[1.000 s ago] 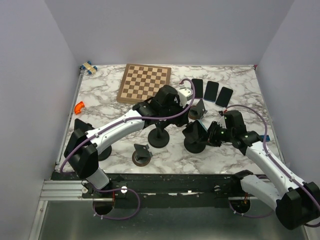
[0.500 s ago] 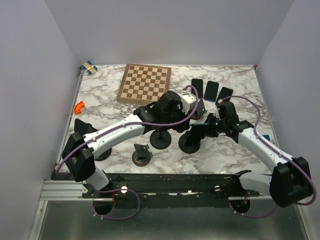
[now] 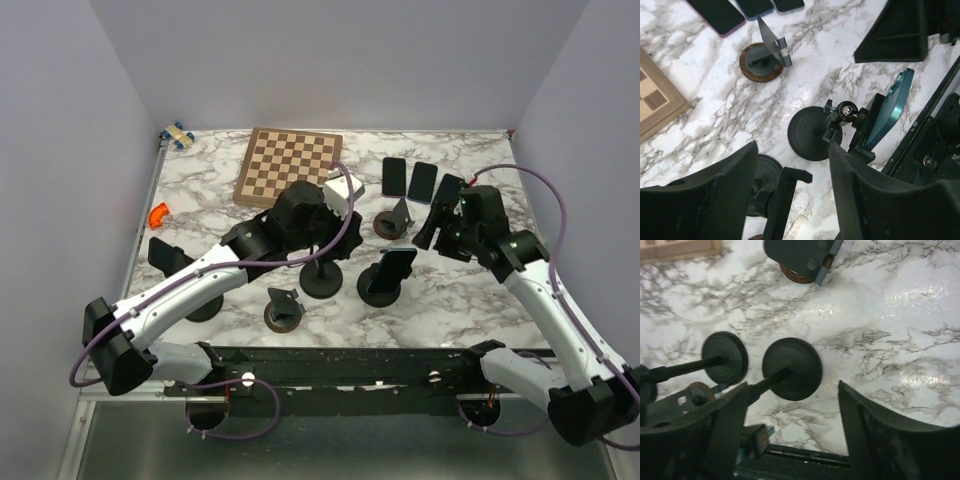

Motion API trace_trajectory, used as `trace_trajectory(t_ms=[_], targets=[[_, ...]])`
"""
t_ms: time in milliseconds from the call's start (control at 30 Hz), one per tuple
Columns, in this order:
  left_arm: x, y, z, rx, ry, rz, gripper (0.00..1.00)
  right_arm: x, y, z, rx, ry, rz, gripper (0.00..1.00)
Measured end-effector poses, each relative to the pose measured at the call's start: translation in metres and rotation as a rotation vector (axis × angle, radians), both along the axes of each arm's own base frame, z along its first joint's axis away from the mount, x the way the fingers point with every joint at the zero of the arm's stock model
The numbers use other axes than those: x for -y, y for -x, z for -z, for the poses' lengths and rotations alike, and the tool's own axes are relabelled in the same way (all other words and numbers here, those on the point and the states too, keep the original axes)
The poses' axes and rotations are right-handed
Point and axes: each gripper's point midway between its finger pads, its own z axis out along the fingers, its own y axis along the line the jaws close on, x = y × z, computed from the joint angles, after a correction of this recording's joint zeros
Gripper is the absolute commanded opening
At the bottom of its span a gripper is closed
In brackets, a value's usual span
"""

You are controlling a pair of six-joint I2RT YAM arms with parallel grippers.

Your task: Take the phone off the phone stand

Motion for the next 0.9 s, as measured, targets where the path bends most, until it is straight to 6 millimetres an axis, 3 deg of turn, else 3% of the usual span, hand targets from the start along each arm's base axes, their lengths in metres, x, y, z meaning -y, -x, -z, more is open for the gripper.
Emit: trace_trajectory(t_ms=[100, 200, 333, 567, 900], targets=[[-0.012, 0.005, -0.020, 0.050, 0.057, -0.012, 0.77, 0.002, 0.008, -0.039, 0.083, -0.014, -0.025, 0.99], [-0.021, 0.011, -0.034, 0.096, 0.104, -0.020, 0.82, -0.005, 0.019, -0.072, 0.166, -0.070, -0.087, 1.00], [-0.029, 0.016, -0.046, 0.142, 0.150, -0.021, 0.86, -0.016, 0.038, -0.091, 0.222, -0.139, -0.179, 1.00], [-0.032, 0.017, -0.054, 0.181, 0.186, -0.019, 0.86, -0.036, 0.055, -0.102, 0.215, -0.244, -0.281, 1.00], [-0.029, 0.016, -0.056, 0.188, 0.195, -0.017, 0.86, -0.049, 0.058, -0.083, 0.109, -0.242, -0.292, 1.00]])
